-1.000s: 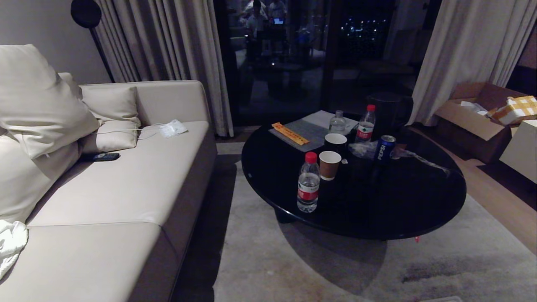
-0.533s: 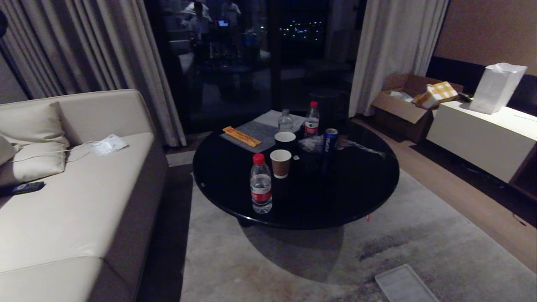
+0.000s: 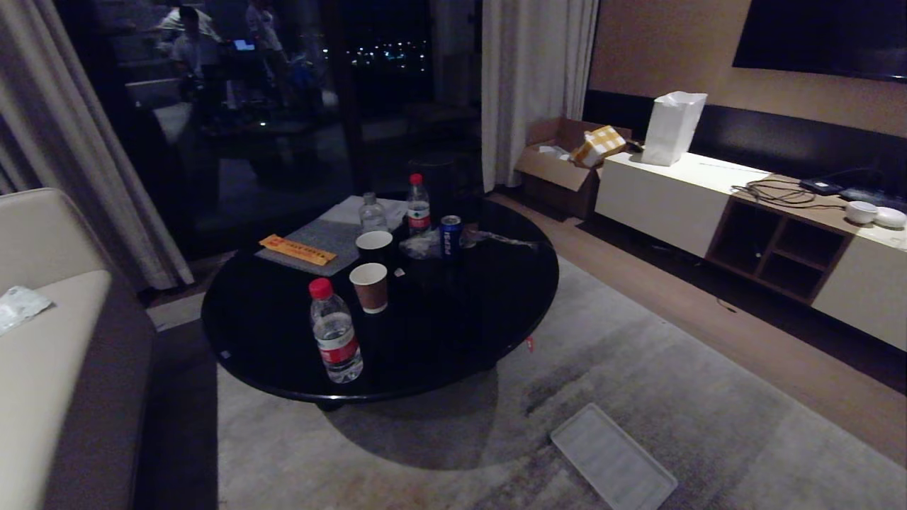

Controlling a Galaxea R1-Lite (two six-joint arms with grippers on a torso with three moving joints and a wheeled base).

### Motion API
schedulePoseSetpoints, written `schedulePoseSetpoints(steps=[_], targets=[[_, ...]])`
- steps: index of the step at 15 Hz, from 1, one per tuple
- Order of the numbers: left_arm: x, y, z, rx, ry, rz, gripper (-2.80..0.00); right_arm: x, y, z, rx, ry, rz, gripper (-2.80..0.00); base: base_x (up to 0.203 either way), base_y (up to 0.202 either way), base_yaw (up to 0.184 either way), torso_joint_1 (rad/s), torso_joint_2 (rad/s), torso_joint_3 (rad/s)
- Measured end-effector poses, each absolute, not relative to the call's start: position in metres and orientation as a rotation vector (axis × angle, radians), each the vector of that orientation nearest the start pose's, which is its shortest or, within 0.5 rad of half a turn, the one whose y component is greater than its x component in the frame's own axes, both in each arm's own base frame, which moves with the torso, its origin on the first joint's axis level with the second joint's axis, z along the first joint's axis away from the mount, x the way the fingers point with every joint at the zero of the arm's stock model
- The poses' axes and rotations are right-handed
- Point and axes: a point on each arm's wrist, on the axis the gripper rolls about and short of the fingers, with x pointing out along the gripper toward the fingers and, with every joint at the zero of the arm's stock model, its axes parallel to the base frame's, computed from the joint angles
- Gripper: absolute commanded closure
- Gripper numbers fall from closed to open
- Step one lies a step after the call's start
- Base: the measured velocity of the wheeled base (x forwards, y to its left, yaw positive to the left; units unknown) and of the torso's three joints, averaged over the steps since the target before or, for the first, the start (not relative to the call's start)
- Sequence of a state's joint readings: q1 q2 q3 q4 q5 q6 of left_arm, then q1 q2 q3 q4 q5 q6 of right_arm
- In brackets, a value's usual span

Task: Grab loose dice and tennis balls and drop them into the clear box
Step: Close the lid

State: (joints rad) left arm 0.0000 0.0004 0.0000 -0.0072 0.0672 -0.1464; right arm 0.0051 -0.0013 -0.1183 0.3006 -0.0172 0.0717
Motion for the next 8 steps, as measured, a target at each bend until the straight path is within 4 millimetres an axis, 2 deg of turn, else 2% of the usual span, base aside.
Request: schedulePoseSetpoints(steps=[5, 7, 8], targets=[[-0.0228, 0.0015, 0.0762, -0.146, -0.012, 0.066, 0.0, -0.0347, -0.0006, 0.0769, 0.07, 0.181, -0.018, 0.0, 0.0, 0.012, -0.162, 0.001, 0.0, 0.004], [-0.0228, 0.0015, 0.0762, -0.146, -0.012, 0.066, 0.0, -0.0347, -0.0006, 0.0769, 0.069, 0.181, -0.018, 0.0, -0.002, 0.009, -0.107, 0.002, 0.0, 0.005], [-0.0228, 0.0015, 0.0762, -0.146, -0.012, 0.066, 0.0, -0.0347, -0.0006, 0.077, 0.069, 0.18, -0.018, 0.0, 0.0, 0.0, 0.0, 0.0, 0.0, 0.0]])
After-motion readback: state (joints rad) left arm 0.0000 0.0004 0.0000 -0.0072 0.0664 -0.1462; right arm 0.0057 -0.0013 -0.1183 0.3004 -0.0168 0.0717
